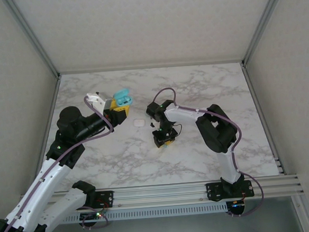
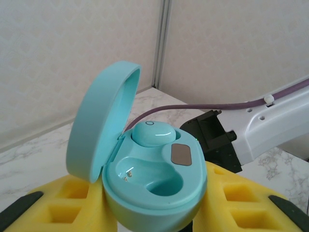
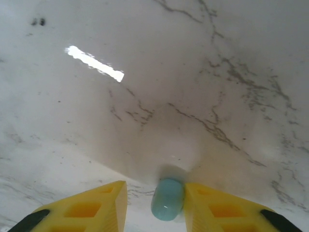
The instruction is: Insert wireless bluetooth earbuds into charging case
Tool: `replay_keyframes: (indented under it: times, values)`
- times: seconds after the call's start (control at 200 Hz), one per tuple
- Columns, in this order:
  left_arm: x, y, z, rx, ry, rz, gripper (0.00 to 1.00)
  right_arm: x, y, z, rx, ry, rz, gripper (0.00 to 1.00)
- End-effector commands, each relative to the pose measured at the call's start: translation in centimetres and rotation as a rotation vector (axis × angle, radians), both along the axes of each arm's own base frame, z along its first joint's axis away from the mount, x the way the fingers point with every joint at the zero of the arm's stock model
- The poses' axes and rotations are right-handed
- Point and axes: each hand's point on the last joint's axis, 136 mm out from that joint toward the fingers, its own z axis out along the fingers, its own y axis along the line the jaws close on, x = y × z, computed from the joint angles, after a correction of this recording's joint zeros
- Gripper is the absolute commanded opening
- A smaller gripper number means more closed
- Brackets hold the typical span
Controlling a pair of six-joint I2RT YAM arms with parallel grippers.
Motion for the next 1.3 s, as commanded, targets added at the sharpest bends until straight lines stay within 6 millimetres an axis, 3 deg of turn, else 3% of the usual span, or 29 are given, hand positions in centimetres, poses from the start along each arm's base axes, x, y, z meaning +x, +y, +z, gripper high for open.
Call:
replay_keyframes:
  times: [0.0,0.305,0.576,0.721,0.876,1.071,1.211,1.296]
  values:
    - [-0.7,0.1,2.2,-0.034,-0.061,-0.013,0.34,0.2,-0.8,-0.3,-0.067,-0.010,-0.007,0.34]
    - [-0.8,0.1,2.1,-0.034,-0.057,-0.015,0.33,0.2,-0.7,-0.2,-0.062,-0.023,-0.002,0.26]
    - [-0.2,-0.1,1.8,-0.029,-0.045,-0.010,0.34,1.2,-0.6,4.4,0.002,-0.113,-0.025,0.22]
    - [0.4,-0.3,1.3,-0.022,-0.037,-0.003,0.33,1.8,0.2,9.7,0.187,-0.161,-0.099,0.21]
    - [1.5,-0.9,0.2,-0.013,-0.015,-0.002,0.33,2.6,1.2,18.9,0.512,-0.236,-0.181,0.21]
    - [2.6,-2.2,-1.0,-0.008,0.001,-0.033,0.32,0.8,3.8,29.7,0.907,-0.232,-0.154,0.21]
    - [2.8,-3.4,-1.6,0.000,-0.027,-0.065,0.32,0.2,4.8,34.5,1.067,-0.240,-0.133,0.21]
    - [2.7,-4.1,-2.0,0.013,-0.039,-0.087,0.32,0.2,5.4,35.9,1.107,-0.250,-0.118,0.22]
